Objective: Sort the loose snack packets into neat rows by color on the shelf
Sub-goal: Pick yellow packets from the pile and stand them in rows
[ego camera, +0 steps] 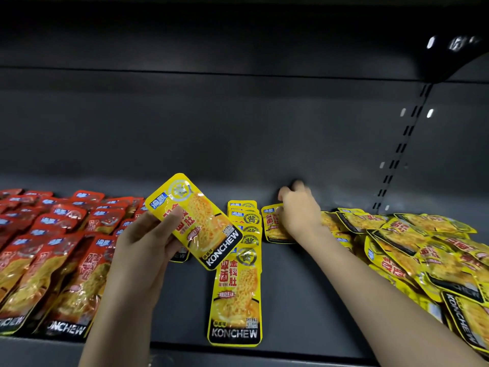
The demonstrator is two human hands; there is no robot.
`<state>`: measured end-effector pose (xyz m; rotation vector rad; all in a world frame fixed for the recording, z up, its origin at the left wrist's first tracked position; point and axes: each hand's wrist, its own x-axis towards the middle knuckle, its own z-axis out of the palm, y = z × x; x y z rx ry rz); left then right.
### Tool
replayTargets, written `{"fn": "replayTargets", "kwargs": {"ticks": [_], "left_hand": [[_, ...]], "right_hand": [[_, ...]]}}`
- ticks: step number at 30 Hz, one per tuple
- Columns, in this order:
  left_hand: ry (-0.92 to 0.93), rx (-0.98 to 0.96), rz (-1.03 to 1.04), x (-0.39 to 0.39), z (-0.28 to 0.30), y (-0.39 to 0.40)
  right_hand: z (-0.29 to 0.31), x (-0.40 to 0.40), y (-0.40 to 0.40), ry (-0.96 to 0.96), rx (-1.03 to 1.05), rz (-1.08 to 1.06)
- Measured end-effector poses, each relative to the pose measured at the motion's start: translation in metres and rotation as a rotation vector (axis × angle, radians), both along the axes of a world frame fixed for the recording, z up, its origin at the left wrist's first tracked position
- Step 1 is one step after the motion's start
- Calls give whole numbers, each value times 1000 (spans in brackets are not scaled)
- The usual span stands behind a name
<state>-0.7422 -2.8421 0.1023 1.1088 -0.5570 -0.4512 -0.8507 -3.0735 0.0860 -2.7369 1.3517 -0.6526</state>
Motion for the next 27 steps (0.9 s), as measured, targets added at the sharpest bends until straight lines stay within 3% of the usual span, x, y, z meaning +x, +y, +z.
{"fn": "replayTargets", "kwargs": {"ticks": [3,11,17,22,27], "left_hand": [[19,9,-15,1,0,3],[0,111,-12,-26,32,-11],[-319,532,-97,-31,59,-75],[-561,891,-203,-38,61,-139],[-593,1125,-275,-43,43,-178]], "right_hand": [[7,-3,2,-8,30,-5],[66,-24,2,-327,14,50],[71,-68,14,-277,264,79],[59,-103,26,-261,316,36],[46,-132,34,-250,324,-12]]}}
